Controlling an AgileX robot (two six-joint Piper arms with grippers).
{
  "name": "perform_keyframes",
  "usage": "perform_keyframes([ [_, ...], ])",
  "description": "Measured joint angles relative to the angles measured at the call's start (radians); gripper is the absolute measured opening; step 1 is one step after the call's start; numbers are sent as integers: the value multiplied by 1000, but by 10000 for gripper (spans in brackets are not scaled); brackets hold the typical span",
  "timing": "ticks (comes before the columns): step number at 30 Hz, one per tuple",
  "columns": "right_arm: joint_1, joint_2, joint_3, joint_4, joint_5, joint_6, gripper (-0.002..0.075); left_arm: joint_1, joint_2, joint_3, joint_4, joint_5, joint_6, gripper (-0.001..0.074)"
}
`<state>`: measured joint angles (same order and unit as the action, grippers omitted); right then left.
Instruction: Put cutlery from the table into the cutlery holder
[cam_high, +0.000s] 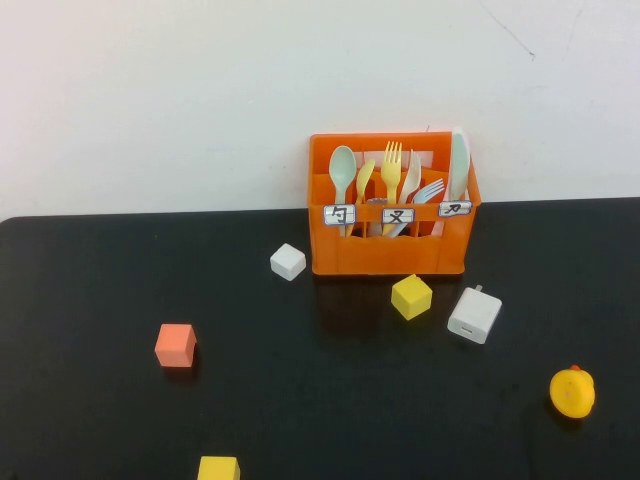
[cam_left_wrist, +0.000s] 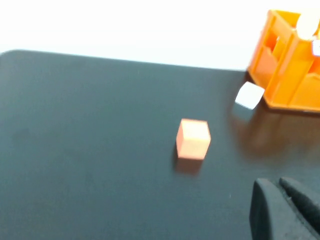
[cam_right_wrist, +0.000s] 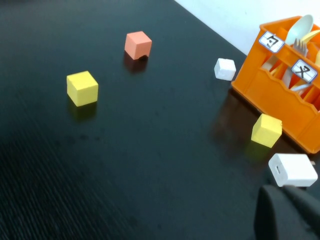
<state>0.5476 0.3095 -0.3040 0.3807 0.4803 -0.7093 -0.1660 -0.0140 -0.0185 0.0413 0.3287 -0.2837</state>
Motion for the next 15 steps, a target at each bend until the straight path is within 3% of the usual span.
perform_keyframes([
  [15, 0, 0, 0, 2, 2, 0, -2, 44, 0, 37, -94, -15, -4, -1],
])
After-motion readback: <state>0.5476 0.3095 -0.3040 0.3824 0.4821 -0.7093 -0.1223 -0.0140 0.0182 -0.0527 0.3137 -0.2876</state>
